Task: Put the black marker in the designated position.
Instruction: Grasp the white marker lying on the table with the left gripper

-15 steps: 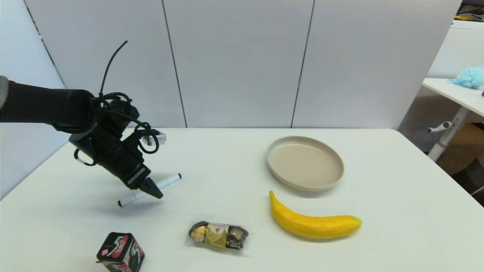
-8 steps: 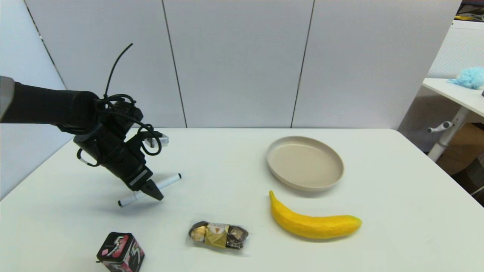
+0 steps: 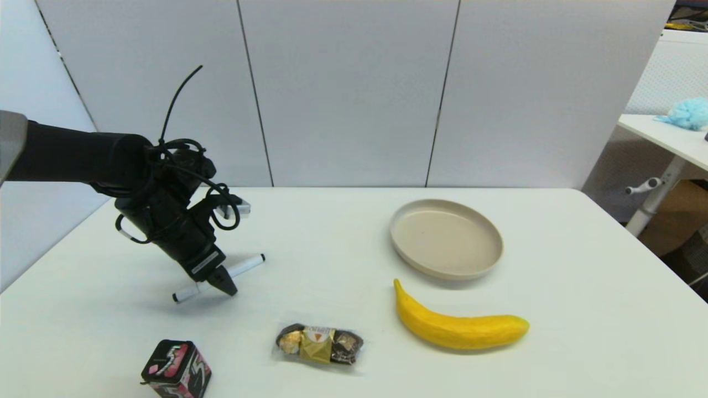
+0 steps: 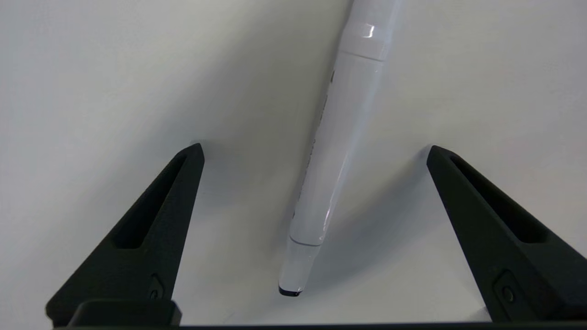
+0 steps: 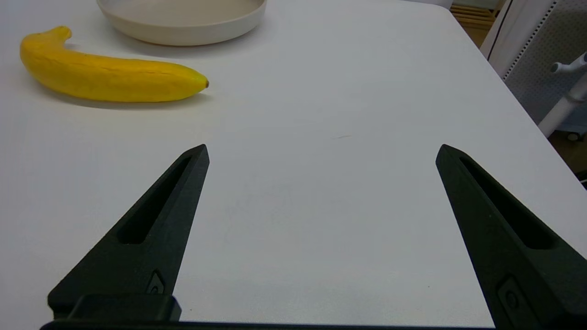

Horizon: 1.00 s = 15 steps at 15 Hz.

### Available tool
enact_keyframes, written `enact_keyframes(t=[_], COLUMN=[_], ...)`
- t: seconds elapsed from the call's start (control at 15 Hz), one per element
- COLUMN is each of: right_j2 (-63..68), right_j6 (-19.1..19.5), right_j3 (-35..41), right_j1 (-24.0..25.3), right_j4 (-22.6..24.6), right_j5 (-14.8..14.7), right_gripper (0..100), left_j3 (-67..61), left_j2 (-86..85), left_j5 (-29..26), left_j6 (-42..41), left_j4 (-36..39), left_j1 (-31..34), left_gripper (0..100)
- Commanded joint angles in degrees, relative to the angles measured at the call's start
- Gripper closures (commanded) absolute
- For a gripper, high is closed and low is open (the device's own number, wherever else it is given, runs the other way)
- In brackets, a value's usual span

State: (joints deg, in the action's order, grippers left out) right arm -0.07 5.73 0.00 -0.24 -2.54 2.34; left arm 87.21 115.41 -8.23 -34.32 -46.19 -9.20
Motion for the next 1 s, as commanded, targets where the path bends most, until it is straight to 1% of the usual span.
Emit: enact_keyframes(t=[0.07,1.0], right_j2=[0.07,0.07], right_j6=[0.07,0.07], right_j3=[0.0,0.0], right_j1=[-0.02,-0.02], right_j4=[-0.01,-0.01], right_j5=[0.03,0.03], right_gripper=[0,0], left_j3=[1.73,1.47], left_j2=[-0.1,0.52], left_j5=[1.55,2.43], left_j6=[-0.14,0.3], left_j4=[-0.13,-0.22], left_j1=[-0.9,-1.87], left_gripper=[0,0])
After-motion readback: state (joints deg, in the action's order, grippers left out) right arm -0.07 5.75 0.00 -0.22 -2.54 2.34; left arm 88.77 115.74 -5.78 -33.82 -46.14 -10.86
